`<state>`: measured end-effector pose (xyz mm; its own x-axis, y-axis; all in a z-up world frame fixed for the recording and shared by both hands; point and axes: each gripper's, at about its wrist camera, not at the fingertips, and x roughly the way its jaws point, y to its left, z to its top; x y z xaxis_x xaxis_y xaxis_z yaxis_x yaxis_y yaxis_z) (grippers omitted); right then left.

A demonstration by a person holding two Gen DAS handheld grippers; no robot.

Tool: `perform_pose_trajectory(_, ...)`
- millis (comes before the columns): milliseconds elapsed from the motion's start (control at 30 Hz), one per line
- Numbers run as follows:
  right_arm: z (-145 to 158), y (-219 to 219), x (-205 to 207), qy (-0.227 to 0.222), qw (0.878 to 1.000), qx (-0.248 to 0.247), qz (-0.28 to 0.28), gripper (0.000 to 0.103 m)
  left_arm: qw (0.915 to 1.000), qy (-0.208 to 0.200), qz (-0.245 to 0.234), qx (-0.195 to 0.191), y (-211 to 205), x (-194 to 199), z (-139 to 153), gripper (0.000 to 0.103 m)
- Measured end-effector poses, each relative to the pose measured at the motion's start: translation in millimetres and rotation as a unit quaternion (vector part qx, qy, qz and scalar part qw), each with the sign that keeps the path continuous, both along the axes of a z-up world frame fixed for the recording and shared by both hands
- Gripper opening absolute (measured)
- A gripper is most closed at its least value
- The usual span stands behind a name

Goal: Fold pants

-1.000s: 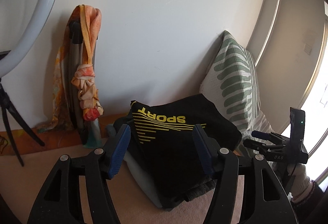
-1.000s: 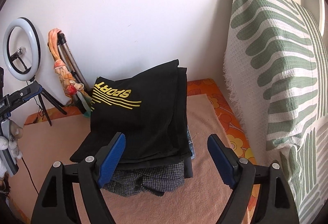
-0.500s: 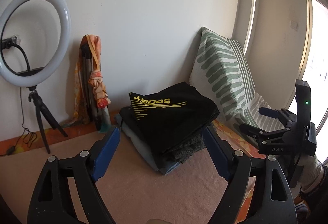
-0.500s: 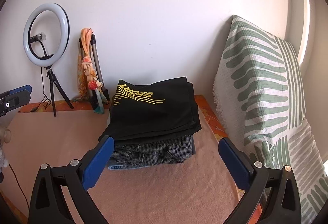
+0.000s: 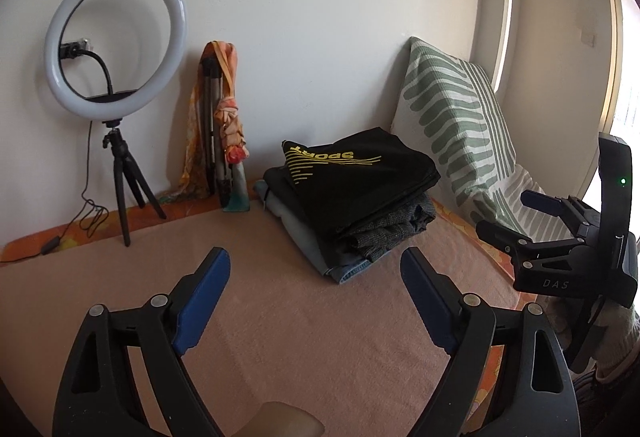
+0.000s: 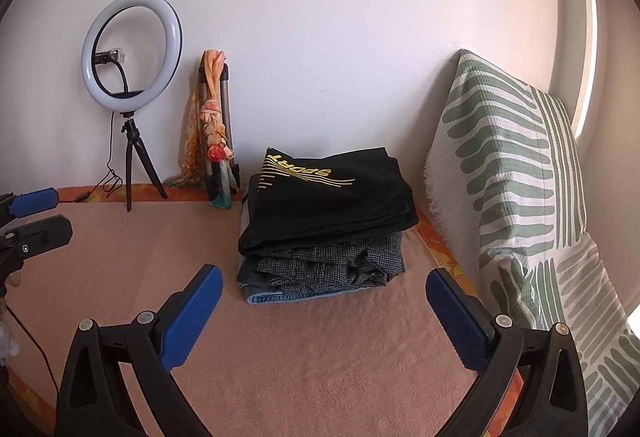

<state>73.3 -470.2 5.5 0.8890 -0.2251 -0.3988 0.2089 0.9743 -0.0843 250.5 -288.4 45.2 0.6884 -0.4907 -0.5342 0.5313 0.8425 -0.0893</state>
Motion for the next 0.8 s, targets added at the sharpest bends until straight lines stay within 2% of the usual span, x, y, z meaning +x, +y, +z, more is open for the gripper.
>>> perform_pose_trajectory(133,-8.8,7.2,-5.5,-0.005,1.000,0.001,0.002,0.103,1.0000,-0.003,0.006,-0.001,4.1,-11.7,-3.5,0.087)
perform_pose_trajectory(267,-15.7,9.0,-6.4,-0.005,1.000,0.005,0.003,0.103,1.0000,-0.007,0.004,0.004,4.8,-21.8,-6.1,0.097)
perform_pose_trajectory(500,-26.3,4.6,-7.1,-0.011,1.000,0.028,0.003,0.103,0.9992,-0.034,0.022,0.002,13.4,-29.9,-5.6,0.100)
perform_pose_trajectory(800,-31.1,11.9,-15.7,-0.018,1.000,0.015,0.010,0.103,0.9979,-0.045,0.024,0.040,10.8,-42.3,-17.6,0.102)
